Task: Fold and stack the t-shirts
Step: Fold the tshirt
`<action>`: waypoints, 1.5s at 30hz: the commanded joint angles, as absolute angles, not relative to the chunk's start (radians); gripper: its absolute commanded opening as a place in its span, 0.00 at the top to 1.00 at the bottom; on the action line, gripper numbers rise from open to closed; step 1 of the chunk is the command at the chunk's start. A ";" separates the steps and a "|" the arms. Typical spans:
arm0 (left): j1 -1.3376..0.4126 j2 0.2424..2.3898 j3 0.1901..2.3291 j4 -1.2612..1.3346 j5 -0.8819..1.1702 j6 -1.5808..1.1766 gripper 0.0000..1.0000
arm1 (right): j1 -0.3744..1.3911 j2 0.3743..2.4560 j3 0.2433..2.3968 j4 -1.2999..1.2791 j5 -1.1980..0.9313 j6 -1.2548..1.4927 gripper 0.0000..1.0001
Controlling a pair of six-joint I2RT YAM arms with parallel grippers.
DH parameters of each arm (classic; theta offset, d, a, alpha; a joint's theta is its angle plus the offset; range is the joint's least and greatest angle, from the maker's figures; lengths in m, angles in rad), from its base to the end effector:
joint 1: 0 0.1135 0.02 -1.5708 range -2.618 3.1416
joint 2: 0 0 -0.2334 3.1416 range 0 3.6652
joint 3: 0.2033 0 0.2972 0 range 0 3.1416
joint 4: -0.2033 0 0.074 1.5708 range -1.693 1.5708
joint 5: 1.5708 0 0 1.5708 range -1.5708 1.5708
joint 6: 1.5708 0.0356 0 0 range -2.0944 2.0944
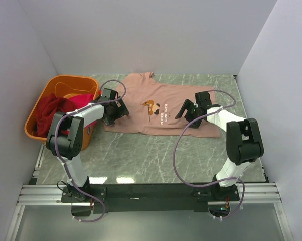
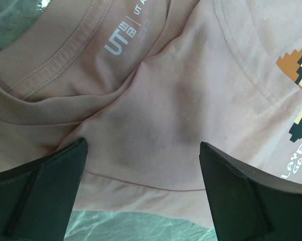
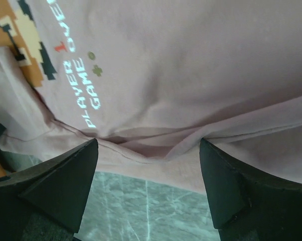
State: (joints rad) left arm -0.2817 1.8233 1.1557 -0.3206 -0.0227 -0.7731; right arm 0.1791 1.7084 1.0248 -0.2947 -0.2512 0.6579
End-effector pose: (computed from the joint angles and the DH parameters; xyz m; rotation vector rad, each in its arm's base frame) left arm 0.3886 -0.1116 0.1149 -0.6417 2.5226 -0.3673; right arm 0.3686 0.0757 0.1174 0.5252 2.5791 0.6297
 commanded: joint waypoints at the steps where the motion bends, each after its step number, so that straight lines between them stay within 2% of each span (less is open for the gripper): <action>1: -0.284 1.802 1.161 -0.293 -0.029 -0.772 0.01 | 0.184 1.744 1.058 -0.207 -0.256 0.687 0.12; 7: -0.282 1.792 1.163 -0.302 -0.040 -0.776 0.01 | 0.184 1.795 1.193 -0.227 -0.198 0.680 0.13; 10: -0.282 1.772 1.158 -0.305 -0.058 -0.775 0.01 | 0.184 1.749 1.203 -0.241 -0.183 0.660 0.13; 20: -0.284 1.738 1.146 -0.262 0.004 -0.778 0.00 | 0.175 1.539 0.970 -0.319 -0.135 0.617 0.13; 22: -0.285 1.738 1.147 -0.252 0.015 -0.778 0.01 | 0.132 1.523 0.948 -0.328 -0.144 0.604 0.11; 24: -0.287 1.740 1.147 -0.230 0.026 -0.779 0.01 | 0.022 1.525 0.916 -0.301 -0.249 0.598 0.12; 26: -0.288 1.759 1.155 -0.222 0.047 -0.775 0.01 | -0.042 1.528 0.911 -0.291 -0.229 0.569 0.12; 34: -0.290 1.830 1.169 -0.236 0.068 -0.785 0.01 | -0.084 1.667 0.999 -0.341 -0.173 0.528 0.11; 37: -0.290 1.829 1.155 -0.261 0.032 -0.792 0.01 | -0.118 1.661 0.960 -0.371 -0.137 0.552 0.11; 40: -0.291 1.813 1.132 -0.273 0.025 -0.787 0.01 | -0.190 1.643 0.885 -0.351 -0.236 0.523 0.11; 45: -0.291 1.781 1.071 -0.287 0.003 -0.807 0.01 | -0.259 1.617 0.795 -0.334 -0.281 0.511 0.11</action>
State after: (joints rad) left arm -0.2878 1.8118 1.1164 -0.2436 0.0368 -0.7879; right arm -0.2226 1.6180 0.8642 -0.2787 -0.3012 0.5526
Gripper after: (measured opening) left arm 0.994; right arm 0.882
